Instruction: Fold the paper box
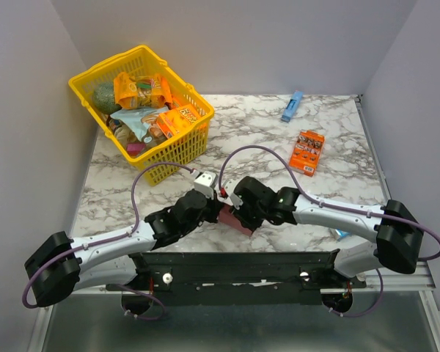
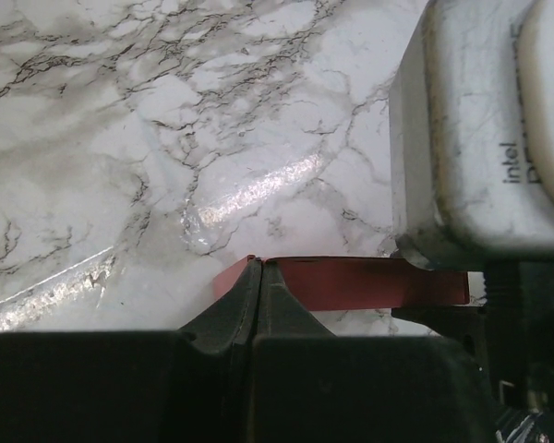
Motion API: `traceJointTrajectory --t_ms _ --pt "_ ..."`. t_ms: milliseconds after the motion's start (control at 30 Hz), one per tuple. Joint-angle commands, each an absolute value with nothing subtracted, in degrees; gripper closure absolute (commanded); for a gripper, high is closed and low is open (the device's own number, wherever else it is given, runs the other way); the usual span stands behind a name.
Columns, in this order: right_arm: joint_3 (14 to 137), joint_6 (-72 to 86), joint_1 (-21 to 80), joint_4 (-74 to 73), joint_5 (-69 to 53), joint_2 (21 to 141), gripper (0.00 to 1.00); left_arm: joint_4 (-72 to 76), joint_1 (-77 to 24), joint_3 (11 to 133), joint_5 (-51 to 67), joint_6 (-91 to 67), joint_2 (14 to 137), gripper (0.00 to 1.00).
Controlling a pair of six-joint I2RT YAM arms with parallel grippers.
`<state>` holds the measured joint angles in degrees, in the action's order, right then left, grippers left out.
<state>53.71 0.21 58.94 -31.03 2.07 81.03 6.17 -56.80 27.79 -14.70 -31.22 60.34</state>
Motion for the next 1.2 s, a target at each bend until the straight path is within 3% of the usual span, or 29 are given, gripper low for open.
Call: traceJointTrajectory --t_ms 0,800,967,1100,1167 --pt "52.6 0.6 59.0 -26.7 7.3 81.5 0.70 10.1 -57.4 24.8 -17.9 -30.1 60.1 0.98" --pt "51.8 0.5 59.9 -26.4 6.2 83.4 0.71 21.5 -57.7 19.2 -18.8 -22.1 62.2 0.98" --pt "52.8 2.4 59.9 -27.9 9.6 82.1 0.58 20.3 -57.7 19.8 -16.4 -20.9 61.9 0.99" --pt "54.7 7.0 59.8 -30.5 12.7 79.2 0.31 17.8 -58.0 20.4 -15.6 -20.5 62.3 0.99" --pt "55.8 8.5 59.9 -32.2 14.2 77.6 0.25 16.9 -58.1 20.7 -15.7 -20.6 62.5 1.00"
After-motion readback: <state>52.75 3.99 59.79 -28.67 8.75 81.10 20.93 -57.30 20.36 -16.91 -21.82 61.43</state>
